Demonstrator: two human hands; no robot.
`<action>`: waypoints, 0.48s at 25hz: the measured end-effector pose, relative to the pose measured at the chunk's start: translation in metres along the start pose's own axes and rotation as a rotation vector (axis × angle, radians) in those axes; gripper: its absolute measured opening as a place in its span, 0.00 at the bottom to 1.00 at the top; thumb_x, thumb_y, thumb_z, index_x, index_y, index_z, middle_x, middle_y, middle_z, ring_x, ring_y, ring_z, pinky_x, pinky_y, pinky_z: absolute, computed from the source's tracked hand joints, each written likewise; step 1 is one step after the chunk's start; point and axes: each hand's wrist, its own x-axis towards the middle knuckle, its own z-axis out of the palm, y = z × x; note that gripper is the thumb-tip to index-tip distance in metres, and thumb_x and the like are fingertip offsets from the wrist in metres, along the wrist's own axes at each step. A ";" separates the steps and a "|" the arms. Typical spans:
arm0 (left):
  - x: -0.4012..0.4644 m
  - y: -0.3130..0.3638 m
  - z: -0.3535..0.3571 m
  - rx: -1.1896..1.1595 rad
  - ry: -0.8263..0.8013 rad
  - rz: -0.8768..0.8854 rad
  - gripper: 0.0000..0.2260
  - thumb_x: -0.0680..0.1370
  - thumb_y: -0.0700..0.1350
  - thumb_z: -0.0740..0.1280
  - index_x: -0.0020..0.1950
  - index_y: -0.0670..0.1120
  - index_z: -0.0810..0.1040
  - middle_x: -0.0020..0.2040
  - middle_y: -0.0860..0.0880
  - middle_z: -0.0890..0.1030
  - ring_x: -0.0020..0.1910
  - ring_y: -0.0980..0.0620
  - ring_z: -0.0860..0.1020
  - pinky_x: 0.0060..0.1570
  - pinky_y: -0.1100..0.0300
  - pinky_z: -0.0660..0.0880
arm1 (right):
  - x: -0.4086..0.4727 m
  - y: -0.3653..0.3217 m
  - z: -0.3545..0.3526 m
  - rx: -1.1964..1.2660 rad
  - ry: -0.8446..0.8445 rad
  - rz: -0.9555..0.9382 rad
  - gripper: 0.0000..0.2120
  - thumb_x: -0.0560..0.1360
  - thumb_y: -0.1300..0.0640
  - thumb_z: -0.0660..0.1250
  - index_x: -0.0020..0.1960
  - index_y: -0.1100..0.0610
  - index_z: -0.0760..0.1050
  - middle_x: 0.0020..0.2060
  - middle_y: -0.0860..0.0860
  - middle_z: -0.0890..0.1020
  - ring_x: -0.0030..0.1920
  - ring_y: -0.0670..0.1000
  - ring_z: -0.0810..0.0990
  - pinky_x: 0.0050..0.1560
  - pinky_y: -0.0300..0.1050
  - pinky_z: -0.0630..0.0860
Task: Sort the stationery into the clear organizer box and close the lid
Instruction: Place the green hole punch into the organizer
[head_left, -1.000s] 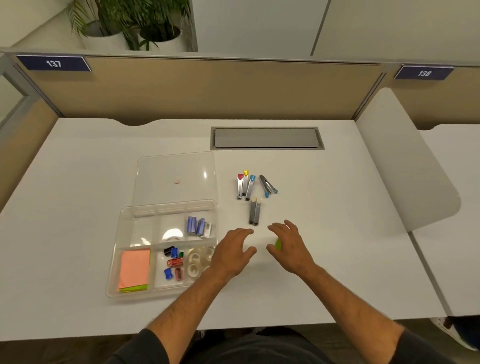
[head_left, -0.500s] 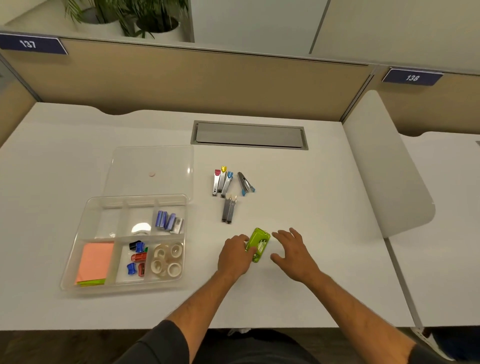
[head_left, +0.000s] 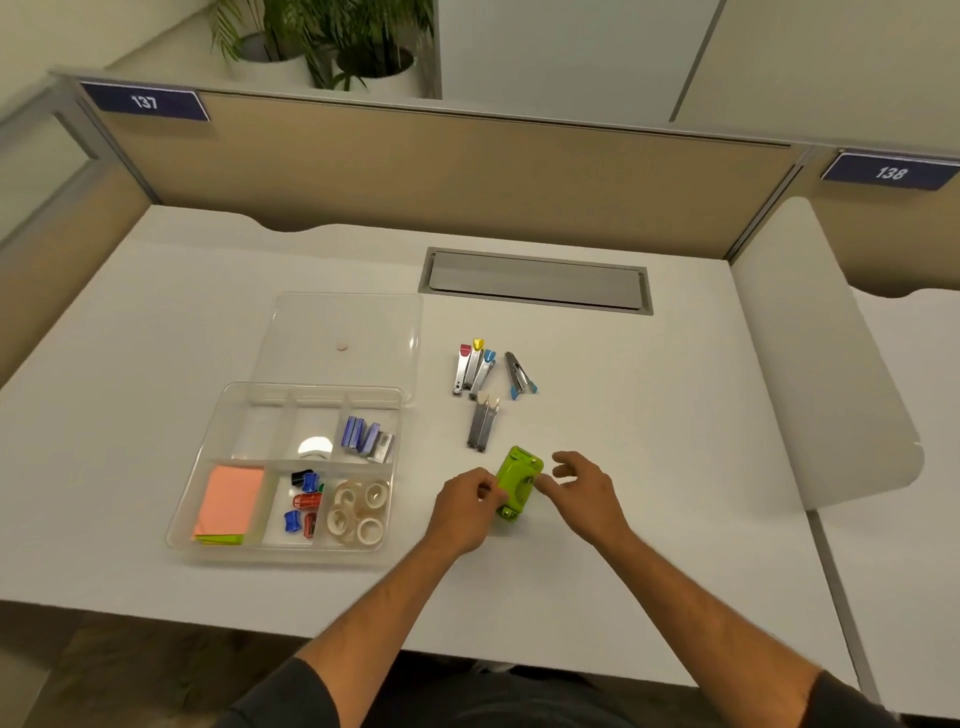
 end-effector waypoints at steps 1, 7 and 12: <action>-0.002 0.000 -0.008 -0.023 0.016 0.008 0.04 0.77 0.47 0.70 0.43 0.50 0.79 0.40 0.54 0.81 0.40 0.58 0.78 0.35 0.68 0.68 | 0.001 -0.008 0.006 0.033 -0.021 0.029 0.29 0.70 0.43 0.73 0.67 0.52 0.72 0.56 0.51 0.80 0.53 0.49 0.79 0.52 0.43 0.74; -0.010 -0.003 -0.054 -0.094 0.047 0.110 0.03 0.75 0.47 0.73 0.41 0.51 0.82 0.38 0.55 0.83 0.38 0.62 0.79 0.36 0.72 0.69 | 0.000 -0.058 0.046 0.215 -0.066 0.090 0.28 0.64 0.39 0.75 0.58 0.53 0.75 0.48 0.50 0.82 0.48 0.50 0.82 0.52 0.55 0.81; -0.011 -0.018 -0.094 -0.053 0.025 0.131 0.03 0.74 0.47 0.73 0.44 0.49 0.83 0.39 0.55 0.83 0.39 0.61 0.79 0.38 0.72 0.71 | -0.008 -0.099 0.085 0.227 -0.001 0.060 0.22 0.63 0.44 0.76 0.52 0.52 0.75 0.46 0.49 0.82 0.45 0.49 0.81 0.48 0.54 0.82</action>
